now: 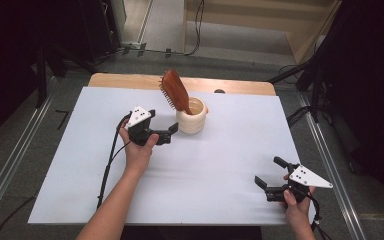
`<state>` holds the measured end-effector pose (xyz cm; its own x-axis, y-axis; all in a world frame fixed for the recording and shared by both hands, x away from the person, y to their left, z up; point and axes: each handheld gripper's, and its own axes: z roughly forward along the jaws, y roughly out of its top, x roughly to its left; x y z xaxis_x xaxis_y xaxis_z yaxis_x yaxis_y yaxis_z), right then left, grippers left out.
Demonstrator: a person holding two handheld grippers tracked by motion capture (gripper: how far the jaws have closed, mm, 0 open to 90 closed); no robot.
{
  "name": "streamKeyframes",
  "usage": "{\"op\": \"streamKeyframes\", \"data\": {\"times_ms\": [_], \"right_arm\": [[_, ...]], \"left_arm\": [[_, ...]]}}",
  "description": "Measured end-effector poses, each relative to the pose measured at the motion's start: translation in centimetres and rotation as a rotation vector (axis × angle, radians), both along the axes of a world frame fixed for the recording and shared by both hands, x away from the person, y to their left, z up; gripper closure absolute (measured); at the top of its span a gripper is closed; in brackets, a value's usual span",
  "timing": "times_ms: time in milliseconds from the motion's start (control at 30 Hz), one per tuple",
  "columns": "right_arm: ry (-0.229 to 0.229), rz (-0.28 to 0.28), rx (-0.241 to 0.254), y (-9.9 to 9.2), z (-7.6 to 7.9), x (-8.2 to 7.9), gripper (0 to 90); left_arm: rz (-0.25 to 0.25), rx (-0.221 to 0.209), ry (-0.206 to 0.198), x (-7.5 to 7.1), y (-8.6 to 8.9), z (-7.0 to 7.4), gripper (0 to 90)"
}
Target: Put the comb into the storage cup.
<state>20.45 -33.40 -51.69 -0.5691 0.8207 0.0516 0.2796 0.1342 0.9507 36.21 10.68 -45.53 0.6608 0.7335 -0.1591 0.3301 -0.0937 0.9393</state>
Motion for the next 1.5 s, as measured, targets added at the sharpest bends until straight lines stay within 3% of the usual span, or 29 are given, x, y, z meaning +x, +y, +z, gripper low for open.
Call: {"op": "streamKeyframes", "data": {"times_ms": [467,1500], "right_arm": [[-0.001,-0.001,-0.004,0.1,0.0,0.0,0.0],[0.001,-0.006,-0.011,0.1,0.0,0.0,0.0]], "left_arm": [[0.008,-0.008,-0.009,-2.1,2.2,-0.5,0.0],[0.033,0.023,-0.028,-6.3,7.2,-1.1,0.0]]}}
